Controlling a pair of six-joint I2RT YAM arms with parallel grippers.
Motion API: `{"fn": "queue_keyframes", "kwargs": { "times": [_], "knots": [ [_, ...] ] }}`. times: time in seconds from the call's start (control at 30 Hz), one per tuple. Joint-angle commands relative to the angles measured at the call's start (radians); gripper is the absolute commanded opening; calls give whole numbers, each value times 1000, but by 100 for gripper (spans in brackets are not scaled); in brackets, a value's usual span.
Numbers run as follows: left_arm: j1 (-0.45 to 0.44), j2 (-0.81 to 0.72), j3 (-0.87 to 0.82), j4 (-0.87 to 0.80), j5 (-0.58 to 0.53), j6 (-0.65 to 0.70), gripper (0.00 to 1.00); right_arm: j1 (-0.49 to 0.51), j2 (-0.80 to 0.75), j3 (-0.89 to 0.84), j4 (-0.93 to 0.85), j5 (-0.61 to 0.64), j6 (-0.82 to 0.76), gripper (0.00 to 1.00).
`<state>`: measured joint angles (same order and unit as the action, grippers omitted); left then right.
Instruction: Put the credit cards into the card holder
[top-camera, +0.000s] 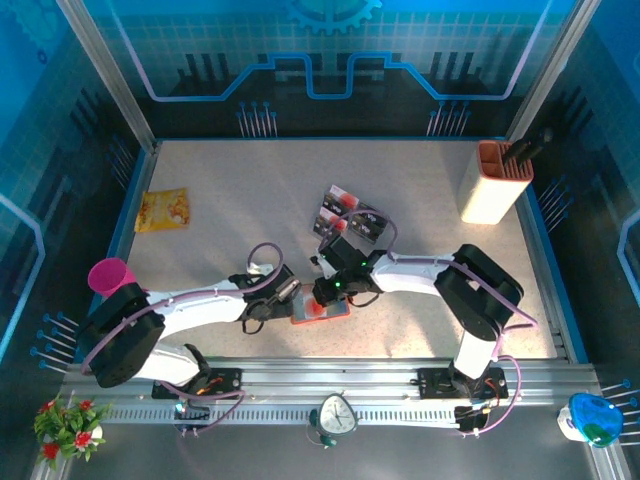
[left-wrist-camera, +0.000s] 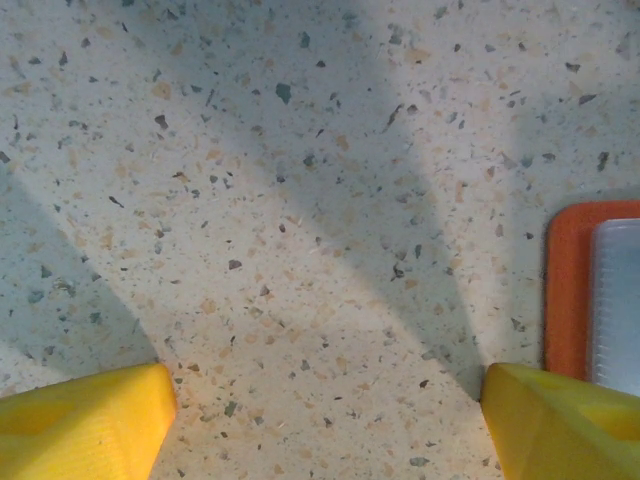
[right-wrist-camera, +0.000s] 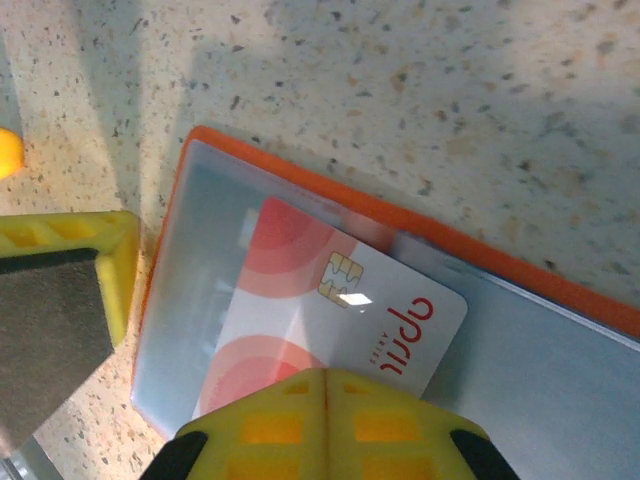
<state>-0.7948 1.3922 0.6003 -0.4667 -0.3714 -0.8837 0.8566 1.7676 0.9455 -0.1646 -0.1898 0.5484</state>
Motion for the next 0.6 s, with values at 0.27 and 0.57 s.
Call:
{"fn": "queue_keyframes", "kwargs": {
  "times": [0.27,0.57],
  "knots": [
    [9,62,-49,75,36,20,83,55,30,71,-29,7,10,5],
    [9,59,-58,88,36,20,83,3,-59,24,-58,51,-2,4]
  ]
}}
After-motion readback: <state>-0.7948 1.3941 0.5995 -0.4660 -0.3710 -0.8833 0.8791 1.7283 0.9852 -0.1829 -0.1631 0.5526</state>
